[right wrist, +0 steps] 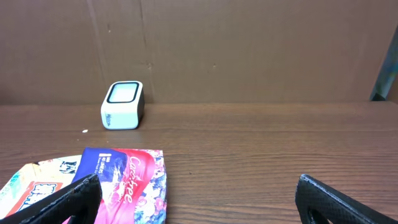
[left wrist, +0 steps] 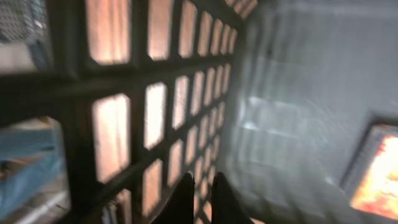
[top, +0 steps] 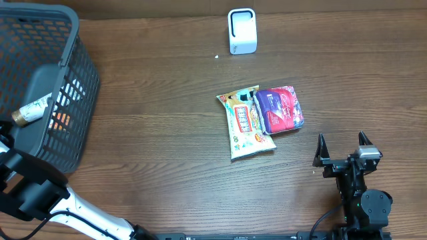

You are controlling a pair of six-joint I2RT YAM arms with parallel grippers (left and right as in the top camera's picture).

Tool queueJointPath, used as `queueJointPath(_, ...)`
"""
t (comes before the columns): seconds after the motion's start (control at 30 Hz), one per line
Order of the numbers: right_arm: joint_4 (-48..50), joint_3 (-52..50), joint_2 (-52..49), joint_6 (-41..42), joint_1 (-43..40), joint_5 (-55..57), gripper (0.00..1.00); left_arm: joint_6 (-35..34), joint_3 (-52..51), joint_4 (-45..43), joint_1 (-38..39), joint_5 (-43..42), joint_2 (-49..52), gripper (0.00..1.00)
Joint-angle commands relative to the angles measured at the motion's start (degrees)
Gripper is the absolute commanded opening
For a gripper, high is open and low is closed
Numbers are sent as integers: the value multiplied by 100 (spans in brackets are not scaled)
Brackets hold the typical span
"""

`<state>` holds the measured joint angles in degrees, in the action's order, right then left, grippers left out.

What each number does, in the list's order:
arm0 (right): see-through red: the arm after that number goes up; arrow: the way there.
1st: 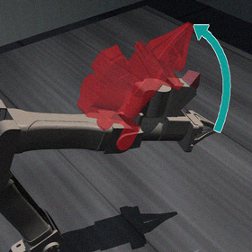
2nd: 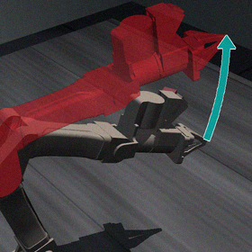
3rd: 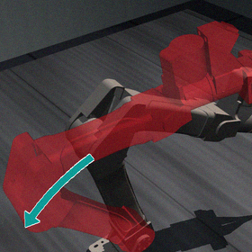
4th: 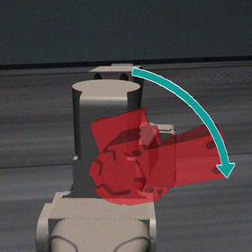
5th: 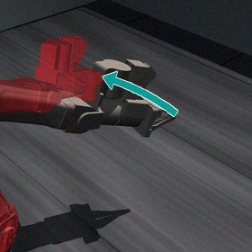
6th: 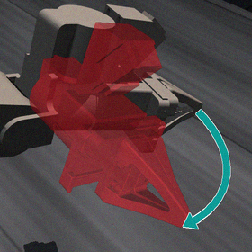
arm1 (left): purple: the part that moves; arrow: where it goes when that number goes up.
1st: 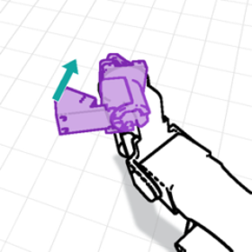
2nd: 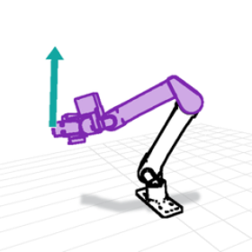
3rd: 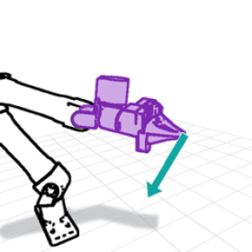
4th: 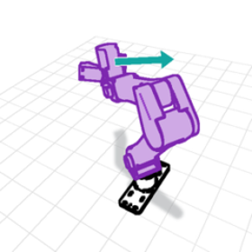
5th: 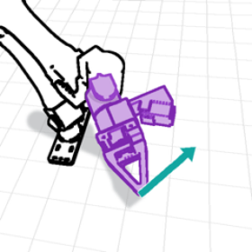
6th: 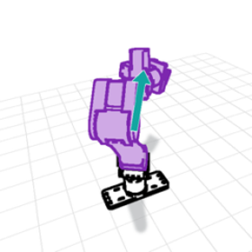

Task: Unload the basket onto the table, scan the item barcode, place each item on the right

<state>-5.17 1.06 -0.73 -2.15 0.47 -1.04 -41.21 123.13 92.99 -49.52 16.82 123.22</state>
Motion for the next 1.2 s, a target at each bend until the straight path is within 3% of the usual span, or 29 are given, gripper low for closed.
queueJointPath(0.0, 37, -59, 57, -26, -11, 57, 100, -450, -9, 146, -59, -636, -2, 4)
queueJointPath(0.17, 37, -59, 57, -26, -11, 57, 100, -660, -9, 385, -35, -542, -2, 4)
queueJointPath(0.6, 37, -59, 57, -26, -13, 57, 100, -570, -9, 385, -33, -592, -201, 4)
queueJointPath(0.77, 37, -59, 57, -26, -11, 57, 100, -203, -11, 385, -35, -772, -435, 4)
queueJointPath(1.17, 37, -59, 57, -26, -13, 57, 100, -273, -15, 367, -33, -791, -942, 4)
